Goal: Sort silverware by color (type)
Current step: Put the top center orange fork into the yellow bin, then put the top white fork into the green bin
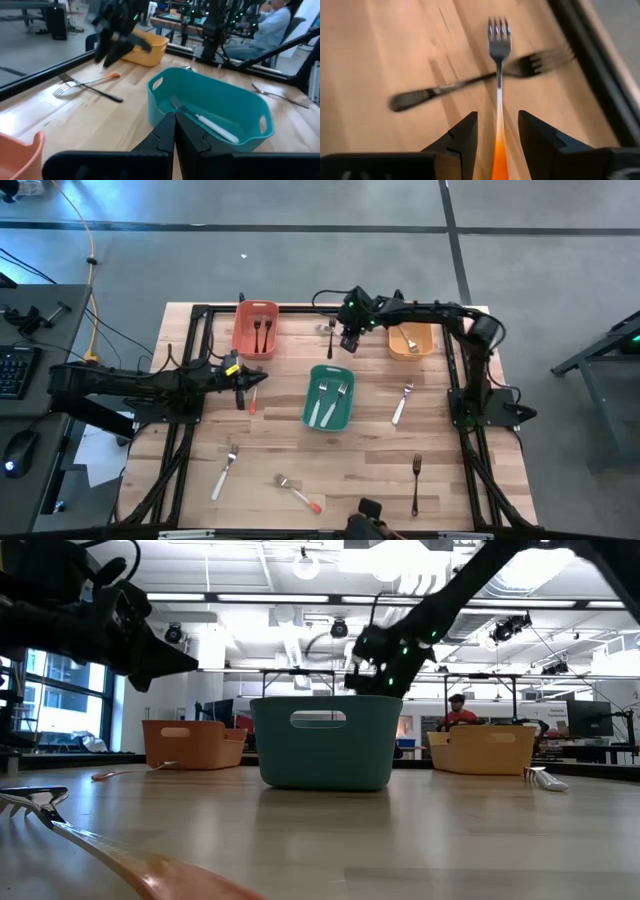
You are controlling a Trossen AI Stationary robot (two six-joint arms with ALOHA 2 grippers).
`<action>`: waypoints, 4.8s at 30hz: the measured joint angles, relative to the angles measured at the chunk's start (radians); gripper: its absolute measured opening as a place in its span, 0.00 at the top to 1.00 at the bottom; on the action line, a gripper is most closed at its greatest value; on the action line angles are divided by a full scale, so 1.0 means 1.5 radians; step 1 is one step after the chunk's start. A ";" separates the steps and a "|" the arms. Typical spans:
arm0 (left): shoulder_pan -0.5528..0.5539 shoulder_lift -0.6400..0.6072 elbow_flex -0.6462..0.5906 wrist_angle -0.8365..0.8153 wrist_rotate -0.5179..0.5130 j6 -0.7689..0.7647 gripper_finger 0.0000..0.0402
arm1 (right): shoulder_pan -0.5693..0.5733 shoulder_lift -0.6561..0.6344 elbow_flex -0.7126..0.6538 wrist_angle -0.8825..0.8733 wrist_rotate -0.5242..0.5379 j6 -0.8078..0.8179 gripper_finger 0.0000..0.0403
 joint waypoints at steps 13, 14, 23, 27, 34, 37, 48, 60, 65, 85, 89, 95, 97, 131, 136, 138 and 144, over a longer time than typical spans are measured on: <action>-0.003 -0.002 0.000 -0.025 0.012 0.003 1.00 | -0.016 0.075 0.025 -0.024 0.002 -0.007 0.69; -0.003 -0.002 0.000 -0.025 0.012 0.003 1.00 | -0.017 0.076 0.025 -0.025 0.002 -0.005 0.70; -0.003 -0.002 0.000 -0.024 0.011 0.003 1.00 | -0.020 0.077 0.027 -0.047 0.010 -0.005 0.88; -0.003 -0.002 0.000 -0.024 0.011 0.003 1.00 | -0.019 0.080 0.027 -0.047 0.011 0.012 0.97; -0.001 -0.002 0.000 -0.024 -0.099 -0.031 1.00 | -0.014 0.082 0.026 -0.046 0.009 0.052 0.98; -0.001 -0.002 0.000 -0.023 -0.114 -0.031 1.00 | -0.013 0.082 0.025 -0.044 0.010 0.053 0.99; -0.001 -0.002 0.000 -0.024 -0.113 -0.032 1.00 | -0.016 -0.001 0.021 -0.077 -0.005 0.125 1.00; -0.001 -0.002 0.000 -0.024 -0.113 -0.032 1.00 | -0.077 -0.248 -0.011 -0.263 0.096 0.231 1.00; -0.001 -0.002 0.000 -0.024 -0.113 -0.032 1.00 | -0.165 -0.329 -0.126 -0.242 0.114 0.263 1.00; -0.001 -0.002 0.001 -0.024 -0.113 -0.032 1.00 | -0.253 -0.364 -0.388 -0.075 0.077 0.293 1.00; -0.001 -0.002 0.001 -0.024 -0.113 -0.032 1.00 | -0.253 -0.364 -0.388 -0.084 0.059 0.305 1.00; -0.001 -0.002 0.001 -0.024 -0.113 -0.032 1.00 | -0.251 -0.364 -0.365 -0.134 0.057 0.333 0.87; -0.001 -0.002 0.001 -0.024 -0.113 -0.032 1.00 | -0.251 -0.364 -0.342 -0.169 0.060 0.335 0.81; -0.001 -0.002 0.001 -0.024 -0.113 -0.032 1.00 | 0.383 -0.456 -0.306 -0.344 0.297 1.053 0.95; -0.001 -0.002 0.001 -0.024 -0.113 -0.032 1.00 | 0.424 -0.456 -0.403 -0.257 0.295 1.159 0.92; -0.001 -0.002 0.001 -0.024 -0.113 -0.032 1.00 | 0.435 -0.456 -0.426 -0.261 0.295 1.202 0.88; -0.001 -0.002 0.001 -0.024 -0.113 -0.032 1.00 | 0.458 -0.456 -0.467 -0.265 0.277 1.301 0.72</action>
